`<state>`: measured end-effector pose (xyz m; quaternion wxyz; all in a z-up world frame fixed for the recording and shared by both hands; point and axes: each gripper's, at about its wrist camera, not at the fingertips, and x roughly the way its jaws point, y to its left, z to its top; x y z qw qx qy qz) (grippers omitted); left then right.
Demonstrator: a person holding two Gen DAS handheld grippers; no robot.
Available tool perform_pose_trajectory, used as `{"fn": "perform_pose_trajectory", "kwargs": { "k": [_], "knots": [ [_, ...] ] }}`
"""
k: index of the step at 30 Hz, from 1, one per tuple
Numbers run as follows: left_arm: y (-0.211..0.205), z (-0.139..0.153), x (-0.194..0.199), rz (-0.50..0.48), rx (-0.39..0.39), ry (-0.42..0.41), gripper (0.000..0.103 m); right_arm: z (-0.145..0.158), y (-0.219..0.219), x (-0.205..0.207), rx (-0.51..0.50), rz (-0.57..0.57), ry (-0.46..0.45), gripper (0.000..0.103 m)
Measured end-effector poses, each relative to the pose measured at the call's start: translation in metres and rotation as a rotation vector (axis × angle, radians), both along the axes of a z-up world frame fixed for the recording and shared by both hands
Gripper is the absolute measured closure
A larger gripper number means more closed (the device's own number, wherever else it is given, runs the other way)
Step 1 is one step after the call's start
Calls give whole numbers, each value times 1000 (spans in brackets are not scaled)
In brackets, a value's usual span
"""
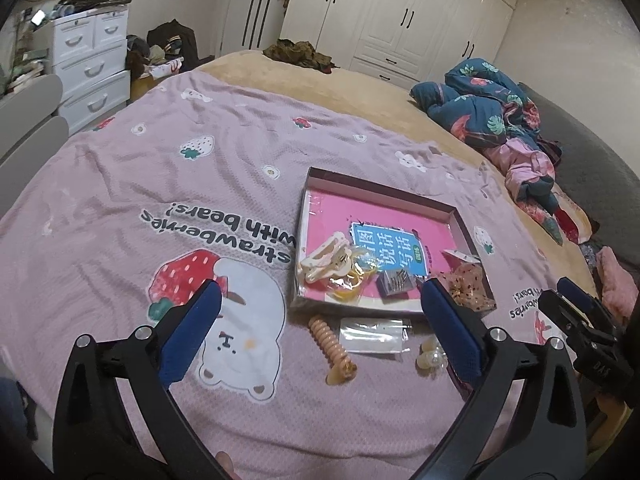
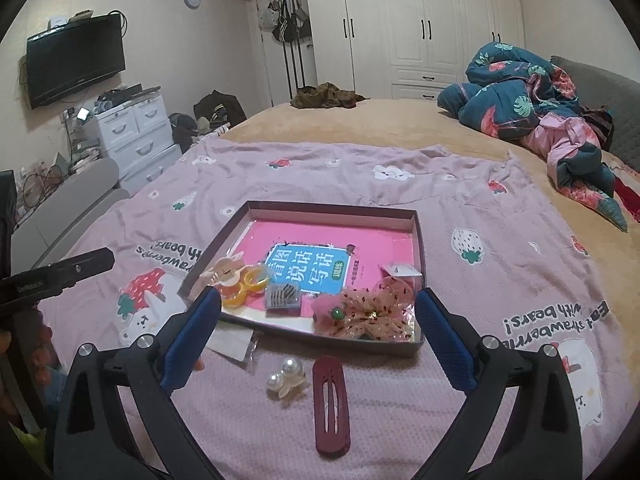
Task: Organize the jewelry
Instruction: 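Move the left tool to the orange spiral clip while the right tool approaches the maroon clip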
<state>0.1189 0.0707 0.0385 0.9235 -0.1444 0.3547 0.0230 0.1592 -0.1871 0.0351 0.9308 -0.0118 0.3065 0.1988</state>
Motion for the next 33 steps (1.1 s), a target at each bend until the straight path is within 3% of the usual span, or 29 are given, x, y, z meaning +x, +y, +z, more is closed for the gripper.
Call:
{"fn": "perform_pose_trajectory", "kwargs": {
  "k": [33],
  "knots": [
    [-9, -37, -40, -4, 11, 57, 10, -42, -2, -42, -47, 52, 70, 6]
  ]
}}
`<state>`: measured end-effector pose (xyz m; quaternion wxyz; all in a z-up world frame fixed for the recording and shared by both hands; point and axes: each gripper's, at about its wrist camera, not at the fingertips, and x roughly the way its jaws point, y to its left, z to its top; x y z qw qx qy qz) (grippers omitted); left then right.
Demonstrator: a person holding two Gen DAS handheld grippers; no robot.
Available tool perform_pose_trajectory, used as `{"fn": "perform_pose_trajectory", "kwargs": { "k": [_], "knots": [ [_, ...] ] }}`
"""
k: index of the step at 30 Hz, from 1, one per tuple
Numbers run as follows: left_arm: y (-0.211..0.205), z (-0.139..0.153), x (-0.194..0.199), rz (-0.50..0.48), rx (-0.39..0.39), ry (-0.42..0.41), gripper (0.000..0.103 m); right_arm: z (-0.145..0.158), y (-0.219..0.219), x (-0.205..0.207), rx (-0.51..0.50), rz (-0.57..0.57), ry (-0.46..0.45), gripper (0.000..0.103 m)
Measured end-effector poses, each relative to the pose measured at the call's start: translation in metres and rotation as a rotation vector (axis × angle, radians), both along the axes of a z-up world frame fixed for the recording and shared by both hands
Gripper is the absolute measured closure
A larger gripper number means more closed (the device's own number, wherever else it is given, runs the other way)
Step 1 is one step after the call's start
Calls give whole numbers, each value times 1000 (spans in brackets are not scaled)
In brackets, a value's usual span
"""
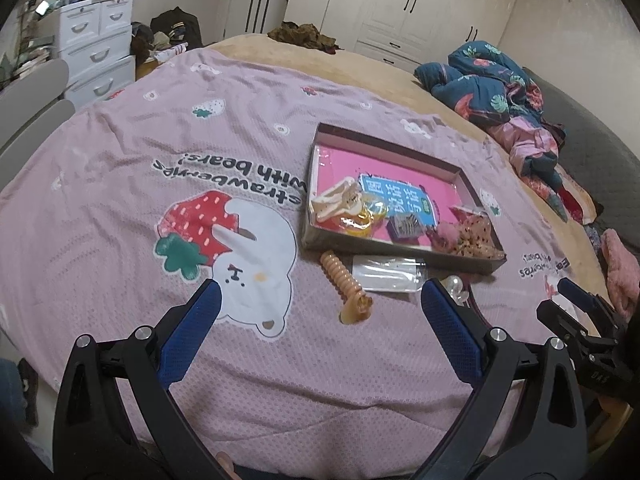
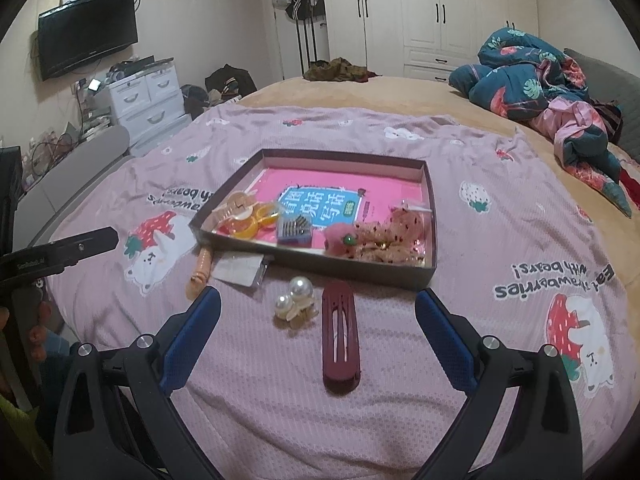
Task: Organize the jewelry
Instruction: 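Move the left tool to the orange spiral clip while the right tool approaches the maroon clip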
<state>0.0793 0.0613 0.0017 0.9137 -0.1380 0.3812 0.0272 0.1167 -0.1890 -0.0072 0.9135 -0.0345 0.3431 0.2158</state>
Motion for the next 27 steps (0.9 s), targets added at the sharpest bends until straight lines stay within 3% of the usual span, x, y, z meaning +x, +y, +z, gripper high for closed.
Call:
{"fn": "perform_pose_trajectory", "kwargs": {
  "k": [27],
  "knots": [
    [-50, -41, 16, -94, 42, 100, 10, -44, -22, 3, 6, 10, 96, 6]
  ]
}}
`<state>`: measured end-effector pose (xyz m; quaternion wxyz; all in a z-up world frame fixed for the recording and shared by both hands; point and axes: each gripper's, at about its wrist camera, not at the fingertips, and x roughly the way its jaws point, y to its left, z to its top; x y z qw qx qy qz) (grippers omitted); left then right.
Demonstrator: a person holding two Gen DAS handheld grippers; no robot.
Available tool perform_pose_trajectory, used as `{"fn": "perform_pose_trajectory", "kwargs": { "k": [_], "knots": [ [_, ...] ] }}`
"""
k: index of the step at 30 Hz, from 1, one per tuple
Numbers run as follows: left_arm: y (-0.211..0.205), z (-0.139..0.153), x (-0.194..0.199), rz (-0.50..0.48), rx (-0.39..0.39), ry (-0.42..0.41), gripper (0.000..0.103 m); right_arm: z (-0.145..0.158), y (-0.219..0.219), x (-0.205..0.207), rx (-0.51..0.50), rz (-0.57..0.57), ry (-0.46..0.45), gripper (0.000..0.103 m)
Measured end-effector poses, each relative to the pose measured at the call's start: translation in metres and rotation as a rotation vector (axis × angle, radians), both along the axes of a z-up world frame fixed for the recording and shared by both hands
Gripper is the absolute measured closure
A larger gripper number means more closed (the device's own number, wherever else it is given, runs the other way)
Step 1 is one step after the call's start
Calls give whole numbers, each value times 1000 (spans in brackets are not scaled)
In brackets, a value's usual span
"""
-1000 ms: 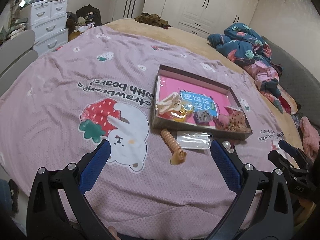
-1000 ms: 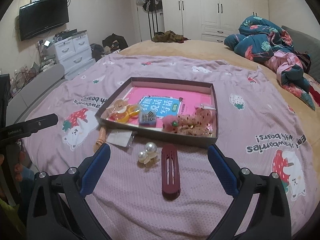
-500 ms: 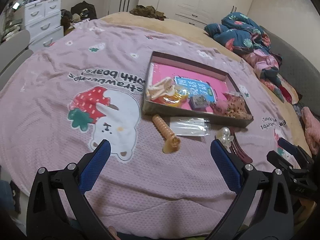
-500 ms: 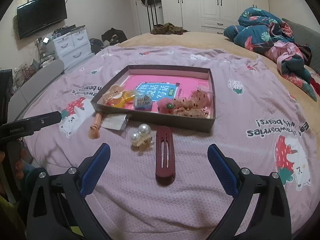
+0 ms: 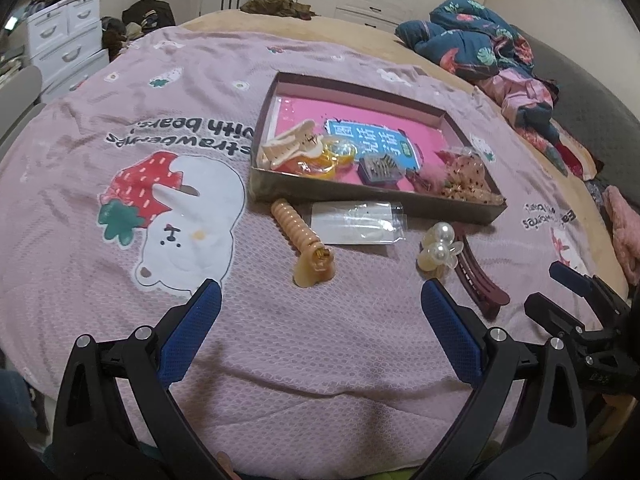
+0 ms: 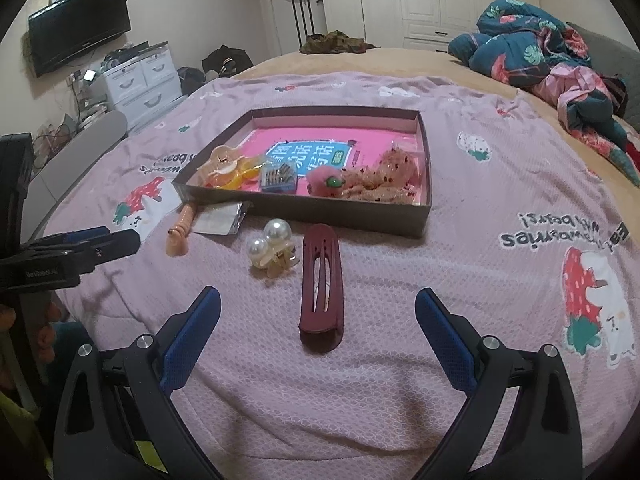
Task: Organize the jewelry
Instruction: 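Move the left tool to the orange spiral clip while the right tool approaches the maroon clip, then grasp the orange spiral clip with the left tool while the right tool grasps the maroon clip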
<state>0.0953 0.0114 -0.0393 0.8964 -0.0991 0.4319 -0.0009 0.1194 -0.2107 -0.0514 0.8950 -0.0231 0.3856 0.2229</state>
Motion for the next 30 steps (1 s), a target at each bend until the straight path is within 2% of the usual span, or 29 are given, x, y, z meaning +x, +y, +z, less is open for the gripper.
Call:
{"fn": "perform_pose_trajectory", "kwargs": {
  "k": [13, 22, 24, 26, 30],
  "knots": [
    [2, -21, 18, 27, -1, 38, 10, -24, 0, 14, -7, 4, 47, 6],
    [5, -28, 35, 39, -19, 50, 21, -39, 14, 30, -50, 28, 63, 7],
    [6, -29, 38, 42, -21, 55, 21, -43, 18, 34, -59, 36, 67, 11],
    [7, -31, 41, 47, -22, 58, 23, -48, 23, 40, -71, 45, 81, 20],
    [9, -37, 48, 58, -24, 72, 25, -60, 34, 44, -115, 52, 69, 26]
  ]
}}
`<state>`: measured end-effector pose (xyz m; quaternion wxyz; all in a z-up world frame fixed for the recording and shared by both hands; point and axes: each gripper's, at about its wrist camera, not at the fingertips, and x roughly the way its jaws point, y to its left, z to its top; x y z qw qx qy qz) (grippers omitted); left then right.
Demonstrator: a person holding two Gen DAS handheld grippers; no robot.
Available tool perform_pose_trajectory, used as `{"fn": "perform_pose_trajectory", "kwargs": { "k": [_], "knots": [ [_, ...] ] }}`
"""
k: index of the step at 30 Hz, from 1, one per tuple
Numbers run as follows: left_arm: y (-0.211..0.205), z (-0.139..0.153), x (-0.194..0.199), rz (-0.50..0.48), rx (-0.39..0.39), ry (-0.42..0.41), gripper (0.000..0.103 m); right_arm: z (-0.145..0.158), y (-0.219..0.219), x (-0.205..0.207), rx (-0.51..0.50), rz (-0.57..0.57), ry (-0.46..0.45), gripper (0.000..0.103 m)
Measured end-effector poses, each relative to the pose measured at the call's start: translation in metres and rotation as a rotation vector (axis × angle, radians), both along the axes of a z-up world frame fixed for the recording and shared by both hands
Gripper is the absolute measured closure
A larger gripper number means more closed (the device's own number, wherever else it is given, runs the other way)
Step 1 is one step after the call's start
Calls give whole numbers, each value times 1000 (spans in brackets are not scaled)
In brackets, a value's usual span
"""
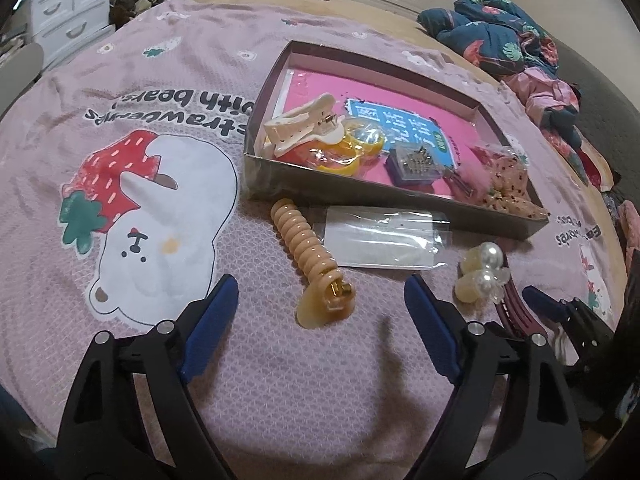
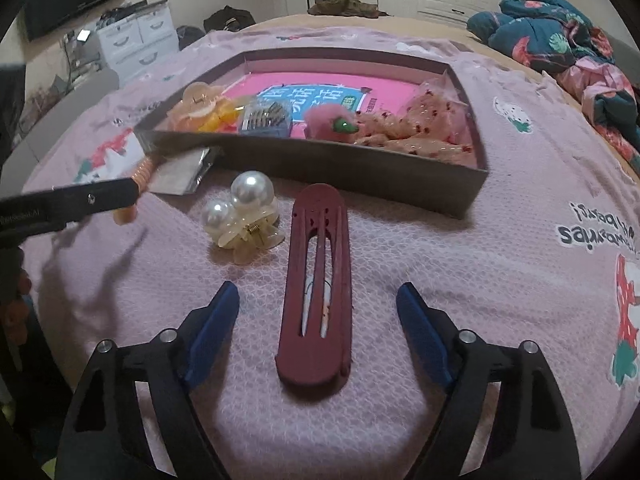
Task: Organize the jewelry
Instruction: 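Grasp the orange spiral clip with the left tool while the right tool grasps the maroon clip, then carry the spiral clip and maroon clip into the box with both tools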
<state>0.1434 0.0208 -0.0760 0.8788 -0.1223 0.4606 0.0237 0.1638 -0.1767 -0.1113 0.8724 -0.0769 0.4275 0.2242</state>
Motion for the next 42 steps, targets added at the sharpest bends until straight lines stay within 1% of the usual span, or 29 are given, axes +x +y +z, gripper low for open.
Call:
{"fn": "perform_pose_trajectory", "kwargs": {
  "k": [2, 3, 5, 6, 7, 8, 9, 10, 12, 13, 14, 16, 22, 29, 37, 42],
  "knots": [
    [0, -3, 3, 5, 0, 6, 29, -3, 3, -2, -14, 11, -23, 40],
    [0, -4, 5, 7, 0, 8, 30, -4, 2, -3, -13, 15, -30, 45],
    [-1, -6, 9, 13, 8, 11, 34, -4, 1, -4, -7, 25, -38, 58],
    [-1, -8, 11, 15, 11, 13, 35, -4, 0, -4, -10, 27, -43, 61],
    [-2, -8, 12, 15, 16, 14, 37, -4, -2, -4, -11, 28, -45, 66],
    [-3, -9, 13, 14, 23, 14, 41, -3, -3, -3, -7, 27, -43, 70],
    [-5, -9, 13, 12, 31, 13, 44, -3, -5, -3, -1, 26, -40, 71],
    [-6, -10, 13, 9, 41, 14, 51, -3, -7, -3, 6, 27, -36, 71],
    [-6, -10, 13, 10, 48, 16, 56, -2, -10, -4, 18, 31, -32, 71],
    [-5, -10, 11, 12, 53, 17, 63, -1, -10, -5, 20, 32, -33, 71],
    [-4, -10, 10, 16, 58, 16, 73, -1, -11, -6, 24, 33, -32, 71],
    [-1, -9, 8, 19, 51, 15, 82, 1, -15, -7, 41, 29, -25, 71],
    [1, -8, -1, 9, 38, 8, 82, 8, -25, -14, 68, 17, -17, 71],
    [1, 0, -14, -5, 26, -15, 83, 21, -34, -22, 75, -1, -41, 71],
    [12, 13, -32, 4, 14, -46, 83, 39, -27, -29, 67, 17, -81, 71],
    [22, 26, -40, 23, 7, -81, 84, 52, -19, -33, 63, 42, -103, 71]
  ]
}}
